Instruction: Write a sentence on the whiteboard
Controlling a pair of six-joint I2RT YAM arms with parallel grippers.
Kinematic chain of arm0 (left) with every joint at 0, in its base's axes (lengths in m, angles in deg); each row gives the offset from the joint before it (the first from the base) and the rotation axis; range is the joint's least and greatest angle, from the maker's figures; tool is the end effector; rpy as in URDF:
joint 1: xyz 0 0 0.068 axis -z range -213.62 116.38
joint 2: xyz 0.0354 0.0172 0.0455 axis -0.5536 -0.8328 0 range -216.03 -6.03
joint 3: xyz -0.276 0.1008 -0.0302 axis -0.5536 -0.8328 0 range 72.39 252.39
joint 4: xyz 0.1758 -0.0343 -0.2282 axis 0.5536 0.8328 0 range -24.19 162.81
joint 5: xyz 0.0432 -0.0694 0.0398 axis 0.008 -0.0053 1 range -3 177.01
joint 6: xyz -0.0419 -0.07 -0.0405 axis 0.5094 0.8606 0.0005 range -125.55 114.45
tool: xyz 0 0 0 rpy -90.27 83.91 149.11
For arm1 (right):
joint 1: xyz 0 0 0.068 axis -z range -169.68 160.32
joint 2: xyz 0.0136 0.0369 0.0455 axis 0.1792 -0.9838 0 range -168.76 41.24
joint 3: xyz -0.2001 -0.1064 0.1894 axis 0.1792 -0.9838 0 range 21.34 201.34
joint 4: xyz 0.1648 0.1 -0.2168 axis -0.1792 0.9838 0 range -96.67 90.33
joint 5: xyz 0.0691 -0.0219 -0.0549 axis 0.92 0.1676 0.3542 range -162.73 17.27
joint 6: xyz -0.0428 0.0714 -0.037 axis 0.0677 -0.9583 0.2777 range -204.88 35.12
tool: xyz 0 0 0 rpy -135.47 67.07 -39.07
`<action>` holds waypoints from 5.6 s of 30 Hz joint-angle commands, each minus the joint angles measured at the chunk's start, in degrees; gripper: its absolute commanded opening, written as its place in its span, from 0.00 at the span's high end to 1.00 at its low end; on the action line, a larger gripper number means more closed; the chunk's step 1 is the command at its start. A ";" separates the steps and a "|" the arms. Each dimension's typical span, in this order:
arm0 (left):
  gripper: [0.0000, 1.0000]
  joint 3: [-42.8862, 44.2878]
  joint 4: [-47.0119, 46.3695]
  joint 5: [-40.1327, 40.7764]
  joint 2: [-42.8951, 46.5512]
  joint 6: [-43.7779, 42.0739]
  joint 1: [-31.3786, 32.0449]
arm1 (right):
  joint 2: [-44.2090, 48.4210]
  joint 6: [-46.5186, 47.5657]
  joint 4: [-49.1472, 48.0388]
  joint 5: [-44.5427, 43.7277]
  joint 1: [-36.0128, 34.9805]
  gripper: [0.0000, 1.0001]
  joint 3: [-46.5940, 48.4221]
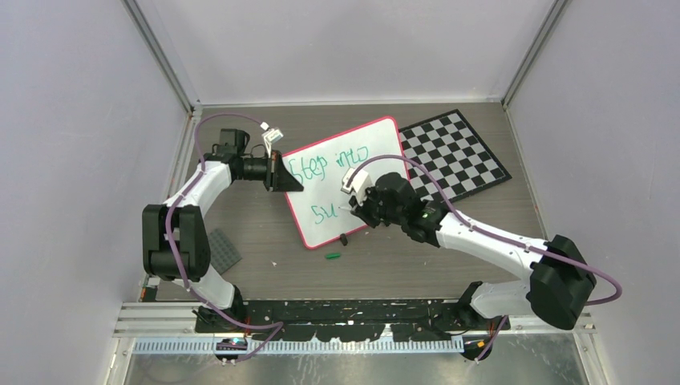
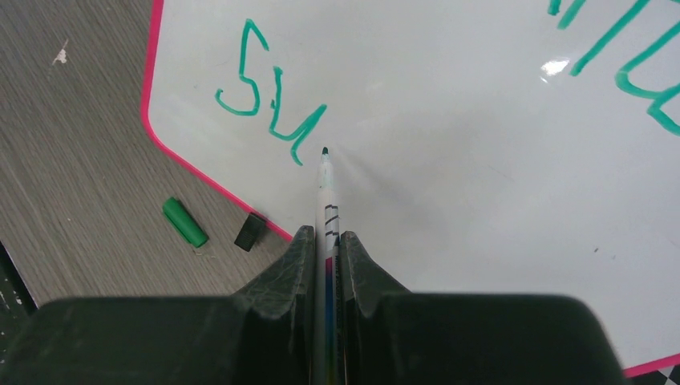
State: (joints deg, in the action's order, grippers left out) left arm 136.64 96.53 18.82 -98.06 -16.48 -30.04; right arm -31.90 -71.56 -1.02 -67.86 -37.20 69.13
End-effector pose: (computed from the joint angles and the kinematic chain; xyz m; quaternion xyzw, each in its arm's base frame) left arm 0.3508 -0.0979 0.2364 0.2516 0.7714 -0.5240 0.2590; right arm 0.2275 0.2587 0.2447 -0.4584 0.7393 0.1799 0.4593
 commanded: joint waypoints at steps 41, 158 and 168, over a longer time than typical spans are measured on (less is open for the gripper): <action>1.00 -0.88 8.73 5.95 -0.34 -1.10 1.08 | -1.18 1.97 -3.19 -3.42 -1.36 1.00 -2.24; 1.00 0.65 11.25 5.52 -2.41 -4.27 1.06 | -3.14 1.48 -2.85 -8.99 1.47 1.00 4.62; 1.00 0.70 12.37 5.38 -2.40 -5.38 1.04 | -1.28 2.24 -2.16 -7.86 1.47 1.00 3.52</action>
State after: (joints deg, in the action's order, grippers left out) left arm 138.06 99.18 18.49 -99.04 -19.72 -30.00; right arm -34.54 -70.19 -1.06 -74.18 -36.48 71.82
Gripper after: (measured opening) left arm 0.057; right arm 0.170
